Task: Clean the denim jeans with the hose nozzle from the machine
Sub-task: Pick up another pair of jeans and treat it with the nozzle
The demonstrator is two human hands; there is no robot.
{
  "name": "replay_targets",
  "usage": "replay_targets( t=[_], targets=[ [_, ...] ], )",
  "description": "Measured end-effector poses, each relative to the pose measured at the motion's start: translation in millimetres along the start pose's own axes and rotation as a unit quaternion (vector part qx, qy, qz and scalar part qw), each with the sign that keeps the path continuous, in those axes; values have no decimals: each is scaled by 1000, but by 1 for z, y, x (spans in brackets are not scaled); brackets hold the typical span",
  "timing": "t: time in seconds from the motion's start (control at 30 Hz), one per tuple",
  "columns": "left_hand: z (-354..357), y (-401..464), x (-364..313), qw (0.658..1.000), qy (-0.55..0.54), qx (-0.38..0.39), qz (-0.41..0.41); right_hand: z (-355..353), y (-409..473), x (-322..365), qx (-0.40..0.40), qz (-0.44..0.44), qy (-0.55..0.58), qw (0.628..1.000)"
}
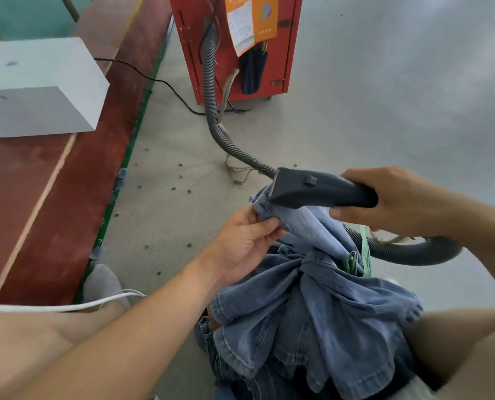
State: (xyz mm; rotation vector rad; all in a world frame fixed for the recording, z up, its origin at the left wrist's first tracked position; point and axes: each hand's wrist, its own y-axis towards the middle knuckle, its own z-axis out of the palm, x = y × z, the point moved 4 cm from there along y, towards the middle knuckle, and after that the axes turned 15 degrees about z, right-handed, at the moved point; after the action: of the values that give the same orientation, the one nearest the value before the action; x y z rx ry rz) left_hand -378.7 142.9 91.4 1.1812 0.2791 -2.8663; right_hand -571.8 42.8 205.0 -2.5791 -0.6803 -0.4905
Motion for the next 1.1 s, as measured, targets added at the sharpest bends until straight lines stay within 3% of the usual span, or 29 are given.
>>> replay_targets(
  t=[0.17, 0.27, 0.37, 0.47, 0.57, 0.67, 0.73, 0.8, 0.83, 0.87, 0.93, 0.97, 1.0, 1.03, 1.07, 1.1],
  targets=[
    [-8, 7, 6, 995, 34, -83, 34, -10, -2, 1, -19, -5, 33, 999],
    [-1, 6, 5, 997, 45, -33, 51, -6, -3, 5, 9, -8, -12, 1000],
    [4, 4, 3, 990, 122, 23, 66, 3, 0, 9, -1, -3, -52, 999],
    [-1, 5, 3, 978, 195, 16, 64, 3, 3, 16, -57, 11, -18, 998],
    [2, 5, 2, 984, 170, 13, 49, -12, 4, 17, -109, 40, 27, 993],
    [5, 3, 0, 988, 150, 1, 48, -29, 1, 8, -71, 64, 43, 994],
    [7, -1, -5, 974, 214, 27, 63, -31, -1, -1, -52, 83, 17, 995],
    [22, -11, -11, 923, 340, 155, 90, -28, 1, -11, -63, 108, 1, 992],
    [33, -20, -8, 871, 406, 261, 90, -27, 3, -16, -75, 122, 6, 990],
    [42, -32, 2, 795, 470, 378, 71, -28, 6, -20, -85, 133, 16, 987],
    [45, -61, 31, 590, 576, 566, 0, -27, 9, -26, -93, 146, 29, 985],
    [40, -73, 43, 497, 618, 608, -30, -26, 10, -27, -90, 149, 29, 984],
    [34, -81, 50, 433, 651, 621, -55, -23, 11, -29, -84, 151, 26, 985],
    [27, -85, 52, 410, 665, 619, -80, -19, 12, -28, -77, 150, 21, 985],
    [24, -84, 47, 428, 658, 611, -105, -15, 14, -27, -70, 148, 10, 987],
    [22, -78, 37, 479, 637, 589, -135, -12, 15, -26, -64, 144, -5, 987]
  ],
)
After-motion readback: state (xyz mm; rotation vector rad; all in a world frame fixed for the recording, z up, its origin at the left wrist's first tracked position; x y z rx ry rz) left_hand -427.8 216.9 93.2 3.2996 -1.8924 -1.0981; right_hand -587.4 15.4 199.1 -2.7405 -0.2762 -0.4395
